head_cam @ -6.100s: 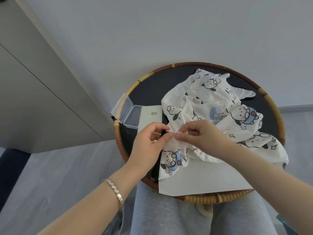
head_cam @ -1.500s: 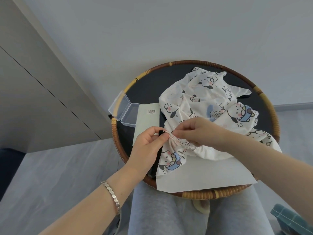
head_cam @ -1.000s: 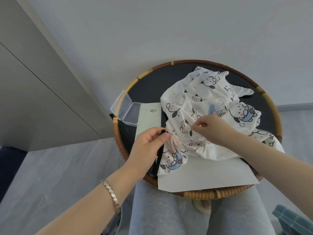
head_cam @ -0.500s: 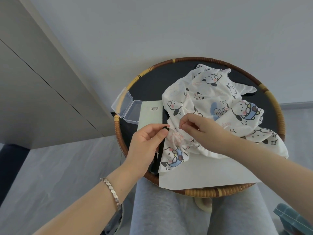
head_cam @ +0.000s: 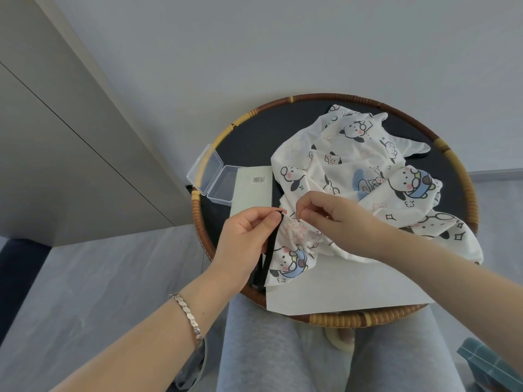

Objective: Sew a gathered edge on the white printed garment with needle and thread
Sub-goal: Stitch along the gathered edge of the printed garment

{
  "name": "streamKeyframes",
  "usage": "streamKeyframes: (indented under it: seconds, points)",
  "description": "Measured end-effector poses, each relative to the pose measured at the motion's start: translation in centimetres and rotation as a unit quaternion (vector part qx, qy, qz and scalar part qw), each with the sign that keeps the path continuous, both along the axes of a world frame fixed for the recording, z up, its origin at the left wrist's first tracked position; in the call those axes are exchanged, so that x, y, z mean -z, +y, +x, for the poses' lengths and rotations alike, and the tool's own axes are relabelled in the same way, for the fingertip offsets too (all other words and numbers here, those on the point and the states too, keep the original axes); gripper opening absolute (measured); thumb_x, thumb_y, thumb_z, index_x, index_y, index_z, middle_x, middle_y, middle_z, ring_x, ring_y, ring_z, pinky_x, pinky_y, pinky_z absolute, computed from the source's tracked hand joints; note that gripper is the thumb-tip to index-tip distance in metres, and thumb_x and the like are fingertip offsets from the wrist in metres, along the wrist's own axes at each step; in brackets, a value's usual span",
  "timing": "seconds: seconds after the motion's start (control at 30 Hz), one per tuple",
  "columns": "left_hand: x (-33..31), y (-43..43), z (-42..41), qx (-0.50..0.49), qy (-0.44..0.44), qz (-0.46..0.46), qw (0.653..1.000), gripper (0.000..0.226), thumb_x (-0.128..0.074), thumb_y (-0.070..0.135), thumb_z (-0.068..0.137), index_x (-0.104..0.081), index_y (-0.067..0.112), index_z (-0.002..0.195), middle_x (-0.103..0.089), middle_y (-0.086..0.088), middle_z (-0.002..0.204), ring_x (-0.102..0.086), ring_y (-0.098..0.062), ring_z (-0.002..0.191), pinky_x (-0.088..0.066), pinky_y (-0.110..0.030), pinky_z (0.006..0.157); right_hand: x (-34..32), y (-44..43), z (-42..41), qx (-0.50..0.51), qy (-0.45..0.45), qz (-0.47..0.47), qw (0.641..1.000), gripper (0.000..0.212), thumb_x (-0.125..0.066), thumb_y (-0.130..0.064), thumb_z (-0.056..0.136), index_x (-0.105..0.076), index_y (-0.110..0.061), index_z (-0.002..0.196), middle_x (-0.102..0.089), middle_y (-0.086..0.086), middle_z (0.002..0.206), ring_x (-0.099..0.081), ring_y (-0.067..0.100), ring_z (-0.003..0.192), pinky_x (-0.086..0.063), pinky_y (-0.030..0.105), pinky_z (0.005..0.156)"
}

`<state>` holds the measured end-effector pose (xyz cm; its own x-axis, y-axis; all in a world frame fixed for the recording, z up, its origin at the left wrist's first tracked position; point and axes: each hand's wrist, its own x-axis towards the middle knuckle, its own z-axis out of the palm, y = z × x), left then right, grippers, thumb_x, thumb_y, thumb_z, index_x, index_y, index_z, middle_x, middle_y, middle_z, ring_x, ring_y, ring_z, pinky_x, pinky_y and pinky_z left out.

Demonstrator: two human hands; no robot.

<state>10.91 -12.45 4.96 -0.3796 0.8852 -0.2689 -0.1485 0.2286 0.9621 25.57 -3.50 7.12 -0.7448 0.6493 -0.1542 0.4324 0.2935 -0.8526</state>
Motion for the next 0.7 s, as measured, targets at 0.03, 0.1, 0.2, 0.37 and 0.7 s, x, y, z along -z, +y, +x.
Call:
streamKeyframes:
  seconds: [0.03, 0.1, 0.2, 0.37, 0.7]
  points:
    - [0.0, 0.0, 0.0, 0.005, 0.001, -0.001, 1.0, 0.021, -0.057, 0.012, 0.088, -0.072, 0.024, 0.079, -0.073, -0.005, 0.085, -0.068, -0.024, 0.088, -0.054, -0.043, 0.082, 0.1, 0.0, -0.1, 0.002, 0.009, -0.013, 1.0, 0.023, -0.045, -0.016, 0.095, -0.052, -0.031, 0.078, -0.048, -0.003, 0.072, -0.038, 0.006, 0.064, -0.034, 0.014, 0.06]
    - [0.0, 0.1, 0.2, 0.015, 0.001, 0.001, 1.0, 0.019, -0.057, 0.012, 0.087, -0.072, 0.022, 0.081, -0.073, -0.004, 0.083, -0.068, -0.022, 0.084, -0.054, -0.041, 0.079, 0.3, -0.1, -0.3, 0.004, 0.025, -0.038, 0.999, 0.025, -0.046, -0.014, 0.095, -0.053, -0.03, 0.078, -0.049, -0.005, 0.074, -0.041, 0.009, 0.071, -0.036, 0.02, 0.067]
    - [-0.2, 0.2, 0.6, 0.016, 0.009, 0.01, 1.0, 0.019, -0.056, 0.008, 0.088, -0.07, 0.02, 0.081, -0.073, 0.002, 0.075, -0.068, -0.013, 0.076, -0.054, -0.03, 0.074, 0.6, -0.5, -0.6, 0.009, 0.044, -0.07, 0.997, 0.024, -0.046, -0.014, 0.095, -0.056, -0.029, 0.079, -0.049, -0.006, 0.071, -0.042, 0.008, 0.067, -0.037, 0.021, 0.065]
    - [-0.2, 0.4, 0.8, 0.003, 0.005, 0.018, 1.0, 0.014, -0.06, 0.01, 0.085, -0.07, 0.019, 0.086, -0.074, 0.001, 0.081, -0.068, -0.015, 0.083, -0.054, -0.034, 0.081, 1.2, -0.9, -1.0, 0.124, 0.102, -0.149, 0.976, 0.021, -0.052, -0.011, 0.093, -0.06, -0.023, 0.078, -0.048, -0.006, 0.066, -0.036, -0.001, 0.042, -0.03, 0.007, 0.044]
    - [-0.2, 0.9, 1.4, -0.032, -0.02, 0.001, 0.999, 0.011, -0.066, 0.006, 0.081, -0.07, 0.015, 0.082, -0.074, -0.003, 0.078, -0.069, -0.017, 0.08, -0.054, -0.035, 0.081, 1.0, -1.1, -1.4, 0.211, 0.116, -0.117, 0.964, 0.011, -0.065, -0.008, 0.084, -0.072, -0.016, 0.086, -0.068, -0.007, 0.075, -0.06, -0.003, 0.064, -0.047, 0.006, 0.06]
